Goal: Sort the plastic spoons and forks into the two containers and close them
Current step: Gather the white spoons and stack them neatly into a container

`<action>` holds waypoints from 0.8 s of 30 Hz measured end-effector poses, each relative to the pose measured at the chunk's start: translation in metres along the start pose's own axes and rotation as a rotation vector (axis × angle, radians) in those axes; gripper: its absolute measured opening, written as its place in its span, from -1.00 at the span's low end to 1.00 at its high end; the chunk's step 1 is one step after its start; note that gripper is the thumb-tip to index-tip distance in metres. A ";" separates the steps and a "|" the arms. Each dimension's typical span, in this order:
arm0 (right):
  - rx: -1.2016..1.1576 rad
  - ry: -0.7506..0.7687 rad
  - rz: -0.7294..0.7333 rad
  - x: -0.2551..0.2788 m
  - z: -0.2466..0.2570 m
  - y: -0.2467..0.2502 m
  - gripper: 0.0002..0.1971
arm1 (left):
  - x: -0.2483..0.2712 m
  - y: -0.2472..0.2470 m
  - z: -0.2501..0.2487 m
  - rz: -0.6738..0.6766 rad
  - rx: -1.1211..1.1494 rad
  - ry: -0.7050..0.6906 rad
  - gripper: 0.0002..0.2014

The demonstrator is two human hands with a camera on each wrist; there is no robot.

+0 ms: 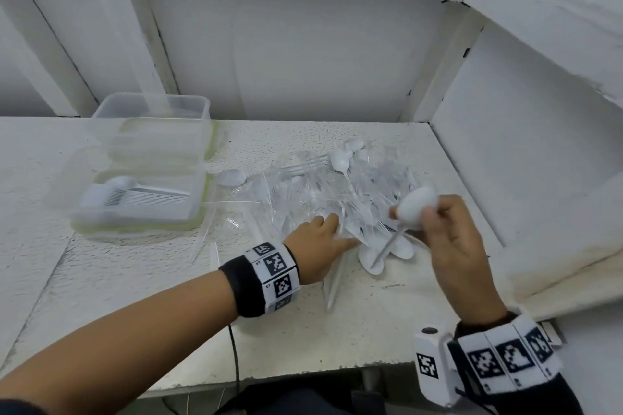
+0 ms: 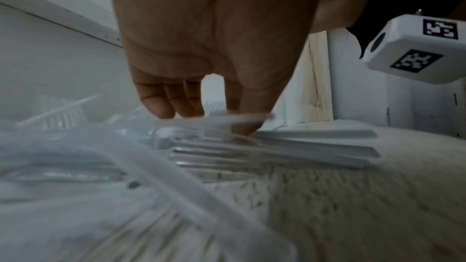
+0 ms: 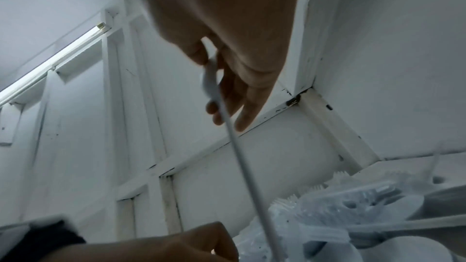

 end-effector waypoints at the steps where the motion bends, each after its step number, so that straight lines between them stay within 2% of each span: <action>1: -0.062 0.006 -0.081 0.000 0.002 0.000 -0.84 | -0.003 -0.001 -0.002 0.022 -0.038 0.001 -0.46; 3: -0.111 0.040 -0.202 0.001 0.006 -0.002 -0.86 | -0.008 -0.003 -0.003 -0.040 -0.052 -0.027 -0.62; 5: -0.122 0.072 -0.266 0.003 0.003 -0.002 -0.87 | -0.005 0.001 -0.001 -0.245 -0.009 -0.111 -0.82; 7: -0.084 0.068 -0.234 0.008 0.000 -0.002 -0.82 | 0.005 0.006 0.003 -0.477 0.061 -0.193 -0.87; 8: -0.008 0.052 -0.186 0.009 -0.004 -0.002 -0.80 | 0.010 0.010 0.004 -0.551 0.116 -0.202 -0.81; 10: 0.311 0.016 -0.084 0.007 -0.017 0.002 -0.64 | 0.024 0.026 0.004 -0.654 0.342 -0.162 -0.66; 12: 0.703 0.003 0.050 0.004 -0.034 0.004 -0.54 | 0.042 0.039 0.007 -0.754 0.632 -0.054 -0.53; 14: 1.089 0.086 0.107 -0.002 -0.047 0.005 -0.56 | 0.057 0.048 0.011 -0.850 0.898 0.051 -0.60; 17: 1.429 0.197 0.163 -0.010 -0.064 0.004 -0.49 | 0.073 0.056 0.016 -1.038 1.109 0.149 -0.83; 20: 1.539 0.259 0.184 -0.021 -0.071 -0.001 -0.34 | 0.079 0.058 0.016 -0.986 1.084 0.230 -0.89; 22: 1.598 0.287 0.211 -0.026 -0.072 -0.003 -0.29 | 0.077 0.050 0.018 -0.845 0.947 0.326 -0.87; 24: 1.631 0.303 0.248 -0.027 -0.070 -0.006 -0.38 | 0.073 0.038 0.020 -0.700 0.831 0.389 -0.83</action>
Point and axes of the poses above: each hand's wrist, its own x-axis away from the middle knuckle, its own y-axis out of the back of the hand, z = x × y, the point moved 1 cm from there along -x, towards the middle knuckle, and after that the axes turned 15 degrees about -y, right-handed, at the moved point
